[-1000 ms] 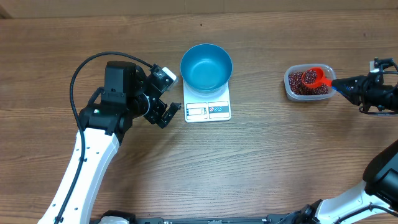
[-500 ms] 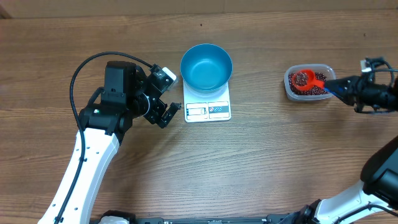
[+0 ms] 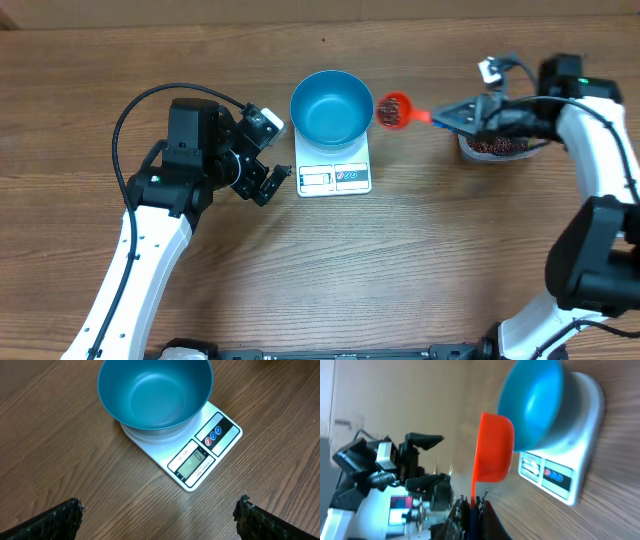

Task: Scoop item into bowl and weigh 150g on scale
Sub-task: 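Lift the filled scoop and carry it left over the teal bowl, then tilt the scoop to pour beans into the teal bowl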

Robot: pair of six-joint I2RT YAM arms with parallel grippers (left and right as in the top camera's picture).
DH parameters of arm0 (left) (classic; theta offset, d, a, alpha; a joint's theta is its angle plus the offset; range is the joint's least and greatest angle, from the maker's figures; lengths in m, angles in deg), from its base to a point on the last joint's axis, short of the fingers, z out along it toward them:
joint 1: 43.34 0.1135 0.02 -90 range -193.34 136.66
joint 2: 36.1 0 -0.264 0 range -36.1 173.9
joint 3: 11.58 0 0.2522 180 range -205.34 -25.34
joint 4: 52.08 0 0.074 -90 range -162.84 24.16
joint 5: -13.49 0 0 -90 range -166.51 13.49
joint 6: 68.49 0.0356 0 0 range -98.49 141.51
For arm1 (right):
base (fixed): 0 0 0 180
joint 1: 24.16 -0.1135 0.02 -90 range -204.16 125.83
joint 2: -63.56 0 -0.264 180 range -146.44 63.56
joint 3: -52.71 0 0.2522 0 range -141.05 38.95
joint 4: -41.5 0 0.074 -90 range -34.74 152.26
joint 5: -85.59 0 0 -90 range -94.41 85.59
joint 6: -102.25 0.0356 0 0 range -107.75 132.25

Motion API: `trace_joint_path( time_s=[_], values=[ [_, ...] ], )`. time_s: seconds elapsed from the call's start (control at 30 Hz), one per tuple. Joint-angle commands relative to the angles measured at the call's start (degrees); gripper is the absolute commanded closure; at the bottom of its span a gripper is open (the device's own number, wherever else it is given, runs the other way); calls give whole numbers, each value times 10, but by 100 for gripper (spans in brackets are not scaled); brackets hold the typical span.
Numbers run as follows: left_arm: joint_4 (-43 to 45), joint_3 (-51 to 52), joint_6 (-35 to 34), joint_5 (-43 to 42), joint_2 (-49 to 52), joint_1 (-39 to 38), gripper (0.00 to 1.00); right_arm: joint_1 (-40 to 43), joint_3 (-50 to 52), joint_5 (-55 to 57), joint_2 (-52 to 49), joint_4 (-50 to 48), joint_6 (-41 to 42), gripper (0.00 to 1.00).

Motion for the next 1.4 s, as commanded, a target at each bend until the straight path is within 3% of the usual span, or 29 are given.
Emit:
trace_joint_path(
  time_s=[0.0, 0.2, 0.47, 1.0, 1.37],
  values=[
    [0, -13, 7, -10, 3, 2, 0, -45, -18, -5, 3, -52, 89, 96],
    [0, -13, 7, -10, 3, 2, 0, -129, -18, 109, 3, -193, 248, 96],
    [0, -13, 7, -10, 3, 2, 0, -173, -21, 213, 3, -237, 288, 96],
    [0, -13, 7, -10, 3, 2, 0, -285, -121, 571, 3, -187, 249, 96],
    [0, -13, 7, -10, 3, 2, 0, -335, -121, 688, 3, -188, 153, 96]
  ],
)
